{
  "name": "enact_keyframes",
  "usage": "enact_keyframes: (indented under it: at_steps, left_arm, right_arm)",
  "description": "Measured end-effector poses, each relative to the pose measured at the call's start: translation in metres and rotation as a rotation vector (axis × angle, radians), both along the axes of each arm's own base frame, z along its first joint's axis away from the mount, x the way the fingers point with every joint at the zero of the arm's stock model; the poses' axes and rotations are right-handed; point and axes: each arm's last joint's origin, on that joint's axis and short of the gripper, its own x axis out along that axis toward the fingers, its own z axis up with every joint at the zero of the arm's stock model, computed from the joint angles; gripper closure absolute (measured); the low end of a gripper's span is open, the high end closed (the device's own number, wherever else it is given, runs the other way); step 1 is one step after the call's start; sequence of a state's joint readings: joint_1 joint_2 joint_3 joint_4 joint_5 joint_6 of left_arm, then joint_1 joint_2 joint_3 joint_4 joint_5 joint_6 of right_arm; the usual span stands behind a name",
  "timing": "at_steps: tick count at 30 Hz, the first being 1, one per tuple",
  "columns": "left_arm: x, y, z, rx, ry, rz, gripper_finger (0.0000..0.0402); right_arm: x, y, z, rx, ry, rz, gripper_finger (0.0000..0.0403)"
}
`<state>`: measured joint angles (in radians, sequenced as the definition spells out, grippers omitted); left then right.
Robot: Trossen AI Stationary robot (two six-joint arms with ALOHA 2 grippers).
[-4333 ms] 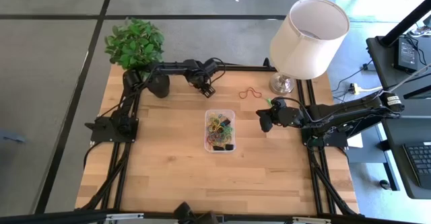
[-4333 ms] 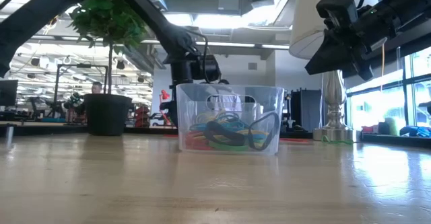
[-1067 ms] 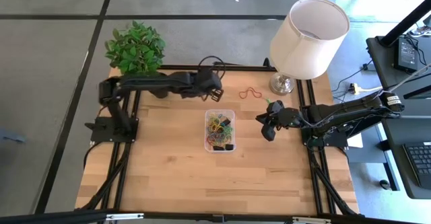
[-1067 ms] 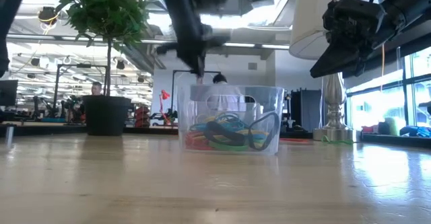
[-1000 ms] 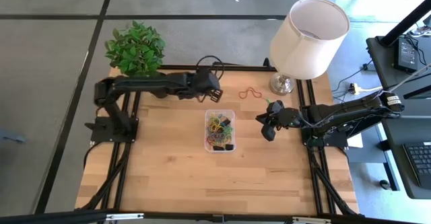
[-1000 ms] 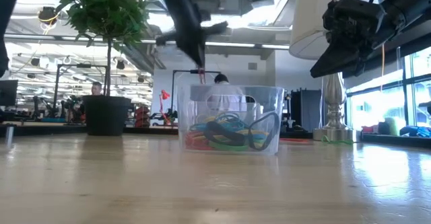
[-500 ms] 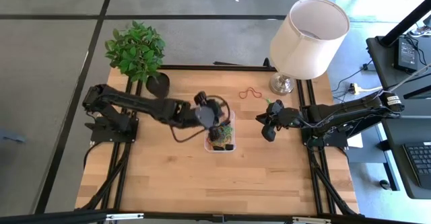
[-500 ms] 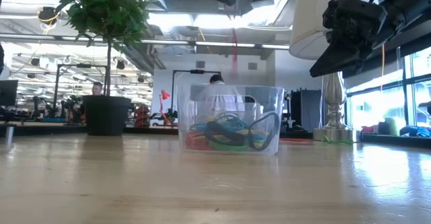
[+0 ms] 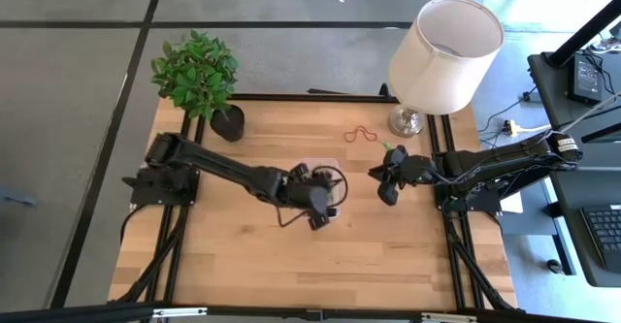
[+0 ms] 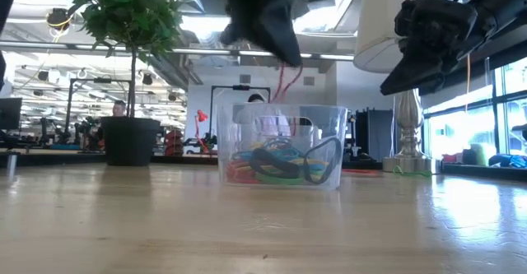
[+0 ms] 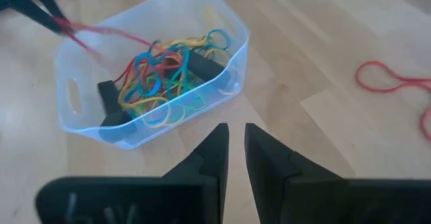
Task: Pick and place rubber bands into bin
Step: Put the red rubber band into the transparent container, then put the green rubber band into the transparent container
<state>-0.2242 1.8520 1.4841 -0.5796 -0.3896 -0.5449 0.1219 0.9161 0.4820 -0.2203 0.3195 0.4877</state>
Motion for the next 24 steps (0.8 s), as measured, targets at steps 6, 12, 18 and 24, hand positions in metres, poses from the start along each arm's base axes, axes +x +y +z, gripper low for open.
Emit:
enact_keyframes:
  at_steps: [6,12,18,24]
  left_arm:
    - [0.012,-0.003,-0.043,-0.062,0.108,0.044,0.0396]
    - [0.015,0.002,-0.06,-0.089,0.155,0.109,0.0359]
    - [0.011,0.011,-0.045,-0.096,0.133,0.122,0.029]
    - [0.0,0.029,-0.005,-0.12,0.061,0.084,0.0262]
  right_arm:
    - [0.0,0.001,0.0,0.011,0.004,0.015,0.0349]
    - [-0.001,0.001,-0.001,0.017,0.013,0.023,0.0349]
    - [-0.001,0.001,-0.002,0.016,0.023,0.023,0.0349]
    - [-0.001,0.001,-0.001,0.016,0.018,0.023,0.0349]
